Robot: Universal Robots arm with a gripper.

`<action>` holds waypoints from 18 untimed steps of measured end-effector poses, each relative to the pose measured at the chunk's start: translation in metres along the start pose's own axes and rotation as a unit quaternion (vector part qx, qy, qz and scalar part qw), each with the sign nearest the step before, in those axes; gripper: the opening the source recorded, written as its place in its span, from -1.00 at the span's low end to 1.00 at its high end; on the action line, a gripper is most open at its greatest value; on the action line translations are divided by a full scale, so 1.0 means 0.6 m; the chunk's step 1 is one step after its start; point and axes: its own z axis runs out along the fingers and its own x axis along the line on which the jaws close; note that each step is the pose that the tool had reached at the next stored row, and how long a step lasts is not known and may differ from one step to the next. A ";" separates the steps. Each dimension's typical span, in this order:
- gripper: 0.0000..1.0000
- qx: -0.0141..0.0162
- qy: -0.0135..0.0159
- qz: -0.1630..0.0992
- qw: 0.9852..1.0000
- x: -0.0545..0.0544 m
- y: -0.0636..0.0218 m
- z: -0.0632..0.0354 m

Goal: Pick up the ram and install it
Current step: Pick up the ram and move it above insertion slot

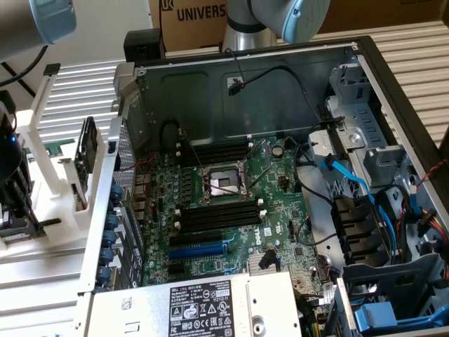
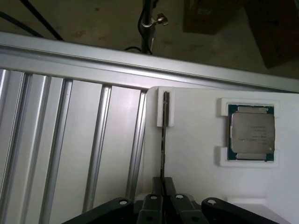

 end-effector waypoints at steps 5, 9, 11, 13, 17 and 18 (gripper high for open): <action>-0.75 0.000 0.000 0.000 1.000 -0.001 0.001 -0.001; -0.75 0.000 0.003 0.002 1.000 -0.002 0.003 -0.017; -0.75 -0.001 0.008 0.007 1.000 -0.003 0.006 -0.049; -0.75 -0.001 0.009 0.009 1.000 -0.004 0.007 -0.067; -0.75 -0.001 0.011 0.012 1.000 -0.005 0.009 -0.091; -0.75 -0.001 0.011 0.013 1.000 -0.006 0.009 -0.096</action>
